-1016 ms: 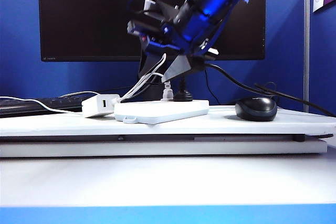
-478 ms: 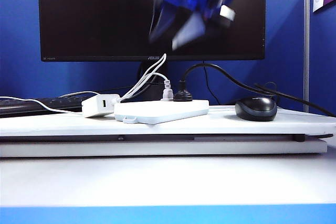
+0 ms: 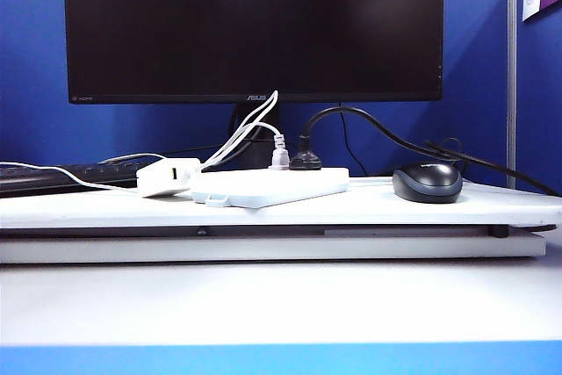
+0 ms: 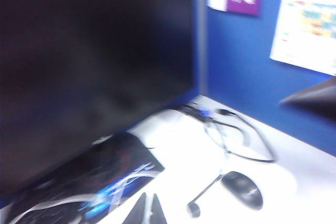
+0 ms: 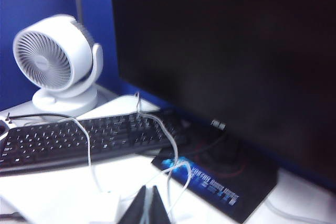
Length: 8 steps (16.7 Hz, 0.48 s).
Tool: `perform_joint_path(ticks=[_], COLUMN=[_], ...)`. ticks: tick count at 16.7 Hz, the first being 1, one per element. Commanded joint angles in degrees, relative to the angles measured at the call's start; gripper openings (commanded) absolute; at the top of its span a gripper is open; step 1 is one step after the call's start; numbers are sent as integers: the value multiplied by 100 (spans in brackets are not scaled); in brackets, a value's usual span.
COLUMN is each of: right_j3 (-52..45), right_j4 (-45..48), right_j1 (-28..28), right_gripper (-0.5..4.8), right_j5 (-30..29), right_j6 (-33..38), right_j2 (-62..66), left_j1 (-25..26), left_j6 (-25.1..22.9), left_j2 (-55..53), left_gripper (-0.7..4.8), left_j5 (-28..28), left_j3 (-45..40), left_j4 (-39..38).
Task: Unplug the white charger from the socket, then place it next to the socket.
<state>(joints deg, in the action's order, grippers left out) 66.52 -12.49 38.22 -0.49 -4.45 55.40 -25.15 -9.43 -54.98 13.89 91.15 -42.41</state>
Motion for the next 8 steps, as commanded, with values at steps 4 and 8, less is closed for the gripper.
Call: perform_joint_path(ticks=[4,8], right_j3=[-1722,-3195], right_j4=[798,1097], right_j1=[26,20], right_gripper=[-5,-5], right_j5=[17,612], right_j6=[107,212], right_j2=[-1204,-1727], left_j1=[0,0], left_j6=[70,562], left_j2=[1816,3368], left_gripper=[-5,-5], left_j5=[-669,-1303], left_j3=[-686,-2706], left_j4=[-1346,-1423])
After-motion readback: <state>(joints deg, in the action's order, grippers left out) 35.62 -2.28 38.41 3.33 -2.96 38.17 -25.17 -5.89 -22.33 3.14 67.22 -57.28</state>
